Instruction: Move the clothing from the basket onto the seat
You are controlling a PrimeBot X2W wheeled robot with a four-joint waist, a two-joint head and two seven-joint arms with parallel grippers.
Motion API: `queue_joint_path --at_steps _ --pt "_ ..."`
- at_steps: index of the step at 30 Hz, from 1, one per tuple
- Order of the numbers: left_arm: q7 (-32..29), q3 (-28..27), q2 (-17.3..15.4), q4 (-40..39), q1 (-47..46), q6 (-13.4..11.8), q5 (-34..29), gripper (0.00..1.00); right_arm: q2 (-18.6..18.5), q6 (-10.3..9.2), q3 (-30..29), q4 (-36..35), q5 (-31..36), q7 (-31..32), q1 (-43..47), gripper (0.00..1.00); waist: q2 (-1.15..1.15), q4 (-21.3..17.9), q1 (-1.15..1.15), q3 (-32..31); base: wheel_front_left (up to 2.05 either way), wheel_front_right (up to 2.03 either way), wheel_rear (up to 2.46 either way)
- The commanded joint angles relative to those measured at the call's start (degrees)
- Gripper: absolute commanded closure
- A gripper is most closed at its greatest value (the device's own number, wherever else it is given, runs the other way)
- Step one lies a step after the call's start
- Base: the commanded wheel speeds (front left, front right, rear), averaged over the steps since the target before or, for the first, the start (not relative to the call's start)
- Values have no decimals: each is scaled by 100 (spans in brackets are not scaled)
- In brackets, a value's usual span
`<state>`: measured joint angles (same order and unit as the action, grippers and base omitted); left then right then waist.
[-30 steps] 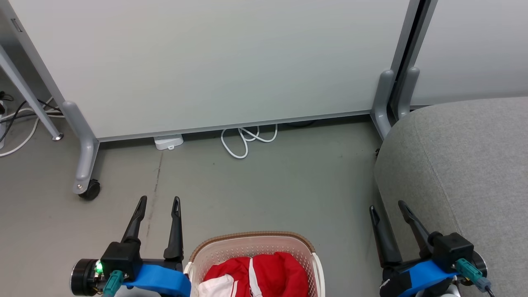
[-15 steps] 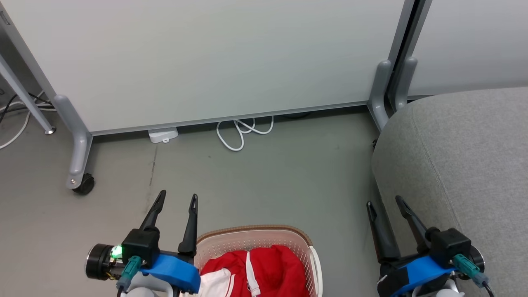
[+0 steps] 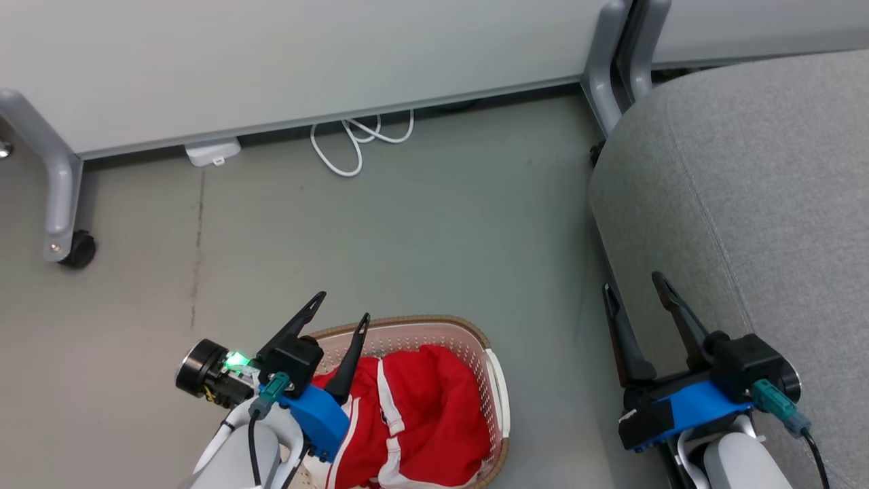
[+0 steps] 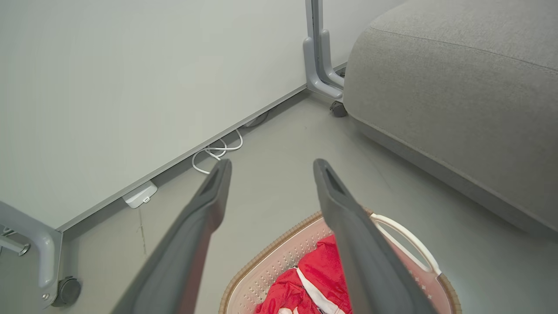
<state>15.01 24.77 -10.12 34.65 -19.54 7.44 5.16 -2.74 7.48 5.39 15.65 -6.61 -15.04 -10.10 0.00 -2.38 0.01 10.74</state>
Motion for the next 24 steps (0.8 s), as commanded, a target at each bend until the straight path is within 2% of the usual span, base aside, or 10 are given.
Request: queue_joint_path --at_steps 1,11,17,19,20,24 --pt "27 235 -110 154 -244 3 81 0 -25 3 14 -49 -13 -22 -138 0 0 -176 -1 375 0 0 0" --pt "26 2138 -519 1154 -1256 4 391 0 -23 3 60 -265 78 -22 -632 0 0 -383 -1 1390 0 0 0" --pt "26 3361 -574 1988 -1814 4 614 0 -24 3 134 -363 106 -22 -936 0 0 -455 -1 1931 0 0 0" --pt "26 3557 -577 2091 -1891 4 650 0 -24 3 143 -383 117 -22 -979 0 0 -463 -1 2012 0 0 0" --pt "26 3915 -586 2274 -2038 4 725 0 -24 3 157 -420 151 -22 -1068 0 0 -483 -1 2181 0 0 0" --pt "26 4538 -605 2555 -2347 4 878 0 -24 3 153 -485 195 -21 -1252 0 0 -518 -1 2509 0 0 0"
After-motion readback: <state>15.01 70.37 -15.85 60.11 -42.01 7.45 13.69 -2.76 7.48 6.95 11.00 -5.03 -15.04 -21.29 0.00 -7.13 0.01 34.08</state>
